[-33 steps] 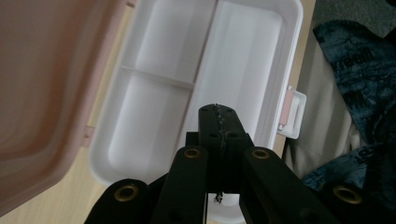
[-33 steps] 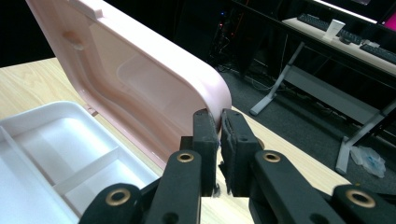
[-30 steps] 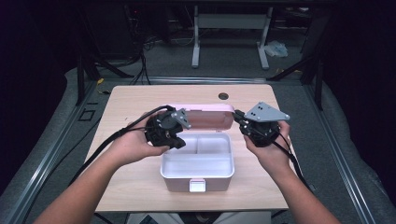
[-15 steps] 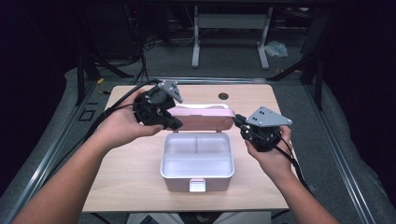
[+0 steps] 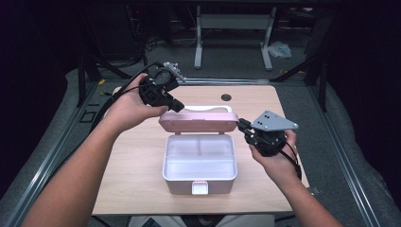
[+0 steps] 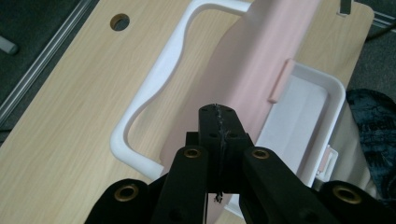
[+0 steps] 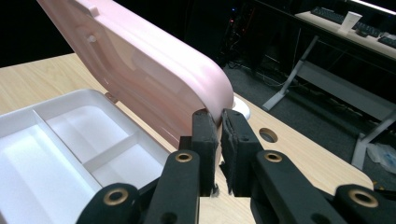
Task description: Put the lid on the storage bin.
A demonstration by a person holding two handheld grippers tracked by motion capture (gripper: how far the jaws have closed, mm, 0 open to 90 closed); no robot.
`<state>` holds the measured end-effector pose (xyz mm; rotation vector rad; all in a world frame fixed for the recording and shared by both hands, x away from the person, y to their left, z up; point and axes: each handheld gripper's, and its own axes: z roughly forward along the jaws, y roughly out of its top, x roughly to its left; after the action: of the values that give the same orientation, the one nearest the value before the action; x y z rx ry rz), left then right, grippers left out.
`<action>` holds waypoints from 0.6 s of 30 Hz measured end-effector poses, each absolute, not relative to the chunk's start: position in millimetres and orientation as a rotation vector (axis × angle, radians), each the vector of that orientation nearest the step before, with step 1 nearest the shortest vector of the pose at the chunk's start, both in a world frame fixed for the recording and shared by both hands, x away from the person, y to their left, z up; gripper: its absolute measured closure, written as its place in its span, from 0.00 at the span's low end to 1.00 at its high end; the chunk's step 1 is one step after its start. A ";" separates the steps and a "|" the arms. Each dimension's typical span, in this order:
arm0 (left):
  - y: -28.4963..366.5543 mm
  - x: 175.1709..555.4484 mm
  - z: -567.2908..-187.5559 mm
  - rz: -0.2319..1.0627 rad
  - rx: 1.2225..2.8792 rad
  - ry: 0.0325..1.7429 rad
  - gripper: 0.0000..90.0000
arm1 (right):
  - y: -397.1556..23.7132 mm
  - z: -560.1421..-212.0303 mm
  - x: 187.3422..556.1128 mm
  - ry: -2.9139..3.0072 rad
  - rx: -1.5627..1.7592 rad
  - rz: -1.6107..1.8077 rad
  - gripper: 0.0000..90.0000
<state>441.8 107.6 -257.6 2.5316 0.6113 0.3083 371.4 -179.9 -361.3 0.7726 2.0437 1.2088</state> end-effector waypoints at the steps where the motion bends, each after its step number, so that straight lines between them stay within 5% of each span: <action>1: 107.0 442.9 -259.0 0.312 2.531 0.620 1.00 | -180.7 -361.8 371.8 2.048 0.779 1.219 0.93; 18: 105.7 422.0 -304.1 0.209 2.562 0.530 1.00 | -194.9 -375.7 351.5 2.185 0.796 1.266 0.74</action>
<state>422.0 105.7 -304.1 2.5622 0.5300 0.2090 351.5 -194.9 -375.7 0.7963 2.1852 1.2659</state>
